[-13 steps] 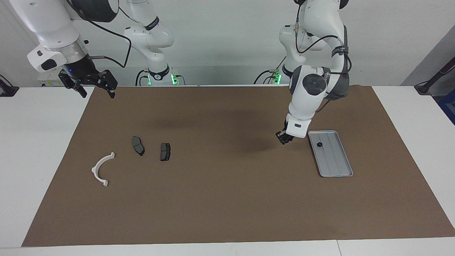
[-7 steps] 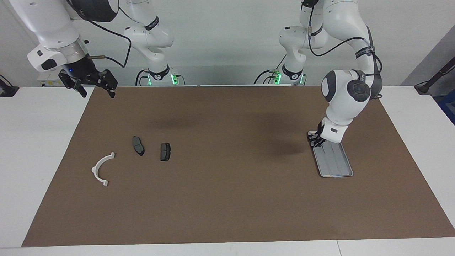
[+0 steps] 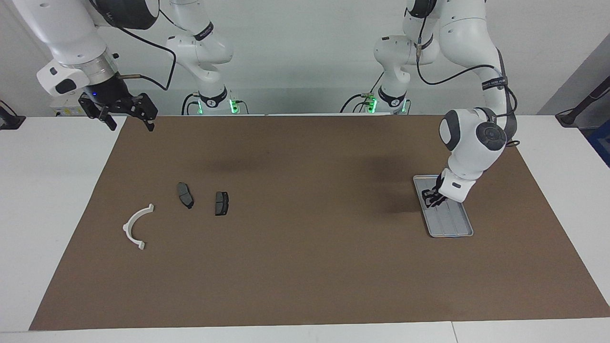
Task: Pick bearing gear from pile to tray
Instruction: 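Lower the gear into the tray and open the left gripper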
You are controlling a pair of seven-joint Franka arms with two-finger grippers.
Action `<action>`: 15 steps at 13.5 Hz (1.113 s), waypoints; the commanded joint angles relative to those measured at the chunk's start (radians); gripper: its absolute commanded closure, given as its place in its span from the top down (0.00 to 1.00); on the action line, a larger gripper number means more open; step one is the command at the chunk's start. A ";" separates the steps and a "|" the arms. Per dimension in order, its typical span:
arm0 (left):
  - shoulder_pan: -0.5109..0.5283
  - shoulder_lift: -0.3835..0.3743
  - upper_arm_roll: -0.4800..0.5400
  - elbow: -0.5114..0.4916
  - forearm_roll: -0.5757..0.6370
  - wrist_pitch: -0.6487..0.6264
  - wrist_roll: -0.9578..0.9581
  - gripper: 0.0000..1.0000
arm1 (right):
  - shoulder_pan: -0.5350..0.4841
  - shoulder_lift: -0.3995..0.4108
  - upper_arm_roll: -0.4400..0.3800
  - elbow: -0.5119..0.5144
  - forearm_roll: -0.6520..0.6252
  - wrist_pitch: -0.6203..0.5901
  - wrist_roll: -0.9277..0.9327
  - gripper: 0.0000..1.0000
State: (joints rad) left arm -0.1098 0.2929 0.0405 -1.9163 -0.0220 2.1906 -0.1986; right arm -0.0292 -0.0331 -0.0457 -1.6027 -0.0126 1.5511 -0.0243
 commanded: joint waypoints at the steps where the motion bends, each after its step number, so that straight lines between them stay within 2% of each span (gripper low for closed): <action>1: 0.019 0.006 -0.010 -0.015 0.001 0.049 0.021 0.00 | 0.002 -0.019 0.000 -0.011 -0.003 -0.016 -0.008 1.00; 8: 0.036 0.051 -0.010 -0.018 0.001 0.110 0.062 0.00 | 0.002 -0.019 0.000 -0.011 -0.001 -0.016 -0.009 1.00; 13: 0.036 0.054 -0.010 -0.066 0.001 0.167 0.070 0.01 | 0.002 -0.021 0.000 -0.014 0.000 -0.016 -0.009 1.00; 14: 0.036 0.054 -0.010 -0.066 0.001 0.169 0.070 0.13 | 0.002 -0.021 0.000 -0.014 0.000 -0.016 -0.009 1.00; 15: 0.036 0.052 -0.010 -0.066 0.001 0.167 0.070 0.31 | 0.002 -0.021 0.000 -0.016 0.000 -0.016 -0.009 1.00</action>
State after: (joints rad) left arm -0.0861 0.3508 0.0392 -1.9542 -0.0220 2.3225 -0.1469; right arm -0.0291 -0.0332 -0.0457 -1.6028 -0.0126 1.5511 -0.0243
